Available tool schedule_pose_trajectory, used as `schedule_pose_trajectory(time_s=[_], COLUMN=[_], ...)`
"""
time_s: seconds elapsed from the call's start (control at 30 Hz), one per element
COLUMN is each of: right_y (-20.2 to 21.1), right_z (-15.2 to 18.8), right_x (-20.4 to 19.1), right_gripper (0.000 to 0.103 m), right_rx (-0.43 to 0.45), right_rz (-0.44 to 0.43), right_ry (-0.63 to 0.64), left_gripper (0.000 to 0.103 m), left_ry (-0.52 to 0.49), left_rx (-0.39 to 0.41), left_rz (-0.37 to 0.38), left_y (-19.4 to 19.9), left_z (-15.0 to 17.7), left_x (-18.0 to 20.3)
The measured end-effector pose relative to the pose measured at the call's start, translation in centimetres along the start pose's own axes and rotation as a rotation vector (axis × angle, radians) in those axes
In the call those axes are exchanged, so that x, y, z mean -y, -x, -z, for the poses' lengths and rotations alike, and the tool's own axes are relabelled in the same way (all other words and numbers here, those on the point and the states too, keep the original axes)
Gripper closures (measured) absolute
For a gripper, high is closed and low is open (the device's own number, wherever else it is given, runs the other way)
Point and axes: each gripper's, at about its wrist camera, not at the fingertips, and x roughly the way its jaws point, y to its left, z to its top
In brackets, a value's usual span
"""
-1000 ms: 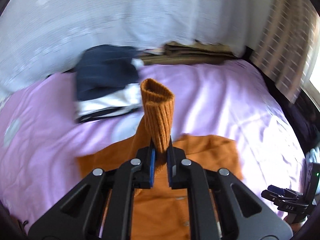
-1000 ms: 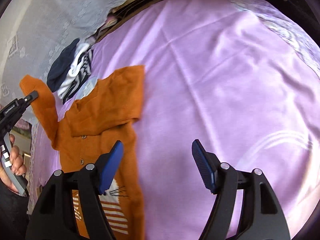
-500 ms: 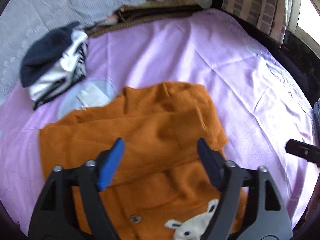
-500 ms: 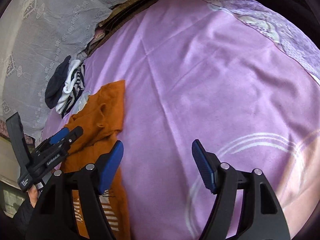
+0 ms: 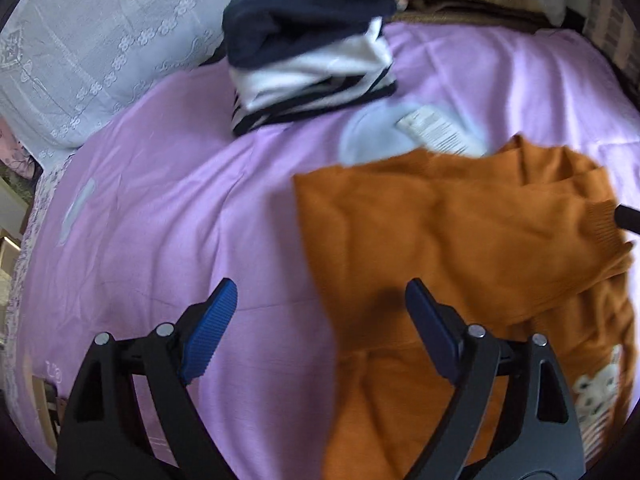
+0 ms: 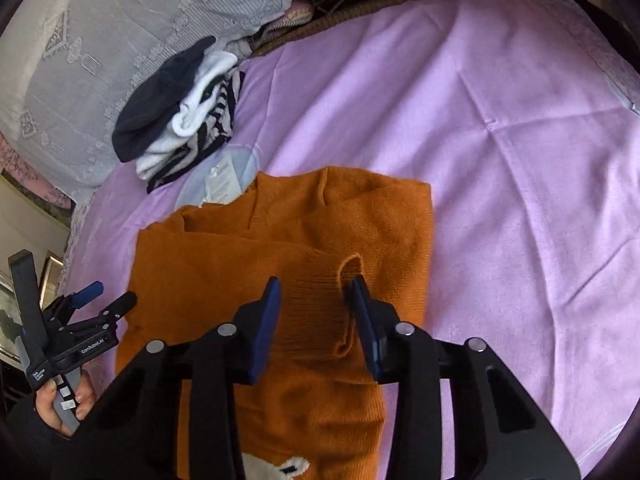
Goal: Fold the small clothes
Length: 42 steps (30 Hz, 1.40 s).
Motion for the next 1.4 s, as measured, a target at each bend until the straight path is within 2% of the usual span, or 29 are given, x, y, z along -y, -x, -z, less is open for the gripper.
schedule_pose_trajectory(time_s=[0.07, 0.1, 0.17, 0.23, 0.3, 0.37, 0.43, 0.5, 0.53, 0.6, 0.67, 0.73, 0.8, 0.87, 0.97, 1.03, 1.1, 1.13, 1.2, 1.3, 1.4], right_y=[-1.9, -2.2, -2.0, -1.2, 0.9, 1.9, 1.2, -0.3, -1.1, -3.5, -3.5, -2.8, -1.2, 0.6, 1.3, 0.9, -0.5, -0.7, -0.6, 0.4, 2.7], right_z=[0.4, 0.6, 0.7, 0.4, 0.0, -0.6, -1.9, -3.0, -3.3, -3.9, -4.2, -4.3, -4.1, -3.1, -0.8, 1.3, 2.9, 3.6, 3.9, 3.7, 3.6], right_x=[0.7, 1.0, 1.4, 2.1, 2.8, 2.9, 2.7, 2.9, 3.2, 3.9, 4.2, 3.9, 3.3, 2.0, 0.2, -0.5, -0.2, -0.1, -0.8, -1.5, -2.5], right_gripper=[0.074, 0.076, 0.077, 0.076, 0.076, 0.076, 0.076, 0.076, 0.076, 0.075, 0.076, 0.075, 0.074, 0.073, 0.067, 0.063, 0.061, 0.061, 0.060, 0.060, 0.059], right_rx=[-0.049, -0.046, -0.043, -0.043, 0.021, 0.056, 0.034, 0.025, 0.013, -0.039, -0.019, -0.020, 0.015, 0.040, 0.022, -0.012, -0.063, -0.048, -0.028, -0.033, 0.050], right_rz=[0.037, 0.040, 0.020, -0.014, -0.023, -0.027, -0.006, 0.029, 0.033, 0.030, 0.017, 0.027, 0.039, 0.033, 0.021, 0.054, 0.096, 0.099, 0.129, 0.150, 0.108], right_ry=[0.014, 0.027, 0.024, -0.020, -0.049, -0.037, -0.014, -0.013, -0.021, -0.046, -0.046, -0.041, -0.021, 0.027, 0.092, 0.133, 0.144, 0.154, 0.210, 0.225, 0.209], left_gripper=[0.012, 0.011, 0.002, 0.002, 0.004, 0.005, 0.004, 0.004, 0.004, 0.004, 0.002, 0.002, 0.002, 0.004, 0.003, 0.003, 0.003, 0.002, 0.002, 0.002, 0.002], left_ry=[0.000, 0.010, 0.062, 0.093, 0.108, 0.090, 0.059, 0.034, 0.034, 0.021, 0.010, 0.039, 0.059, 0.061, 0.044, 0.008, -0.036, -0.042, 0.030, 0.096, 0.097], left_rx=[-0.058, -0.087, -0.087, -0.094, -0.065, 0.020, 0.076, 0.079, 0.071, 0.000, -0.086, -0.109, -0.101, -0.057, 0.010, -0.002, -0.051, -0.072, -0.065, -0.079, 0.018], left_rz=[-0.015, 0.003, 0.020, 0.032, 0.032, 0.041, 0.078, 0.076, 0.063, 0.064, 0.011, 0.043, 0.045, 0.010, 0.055, 0.072, 0.033, 0.021, 0.044, 0.061, 0.077], left_y=[-2.2, -3.3, -4.1, -4.2, -2.7, -0.6, 0.5, 0.0, -0.6, -3.6, -6.5, -7.7, -7.2, -5.5, -2.5, -1.8, -2.8, -3.3, -3.6, -3.1, -0.2], left_z=[0.4, 0.8, 1.2, 1.3, 1.0, 0.3, -1.0, -2.6, -3.3, -4.8, -4.8, -4.6, -4.7, -4.4, -3.0, -0.9, 1.2, 2.2, 3.4, 2.7, 1.6], left_x=[-0.4, -0.6, -1.6, -2.3, -2.9, -3.1, -2.7, -1.9, -1.6, -1.0, -0.4, -0.9, -1.4, -1.8, -2.0, -1.5, -0.5, -0.7, -1.3, -2.0, -2.3])
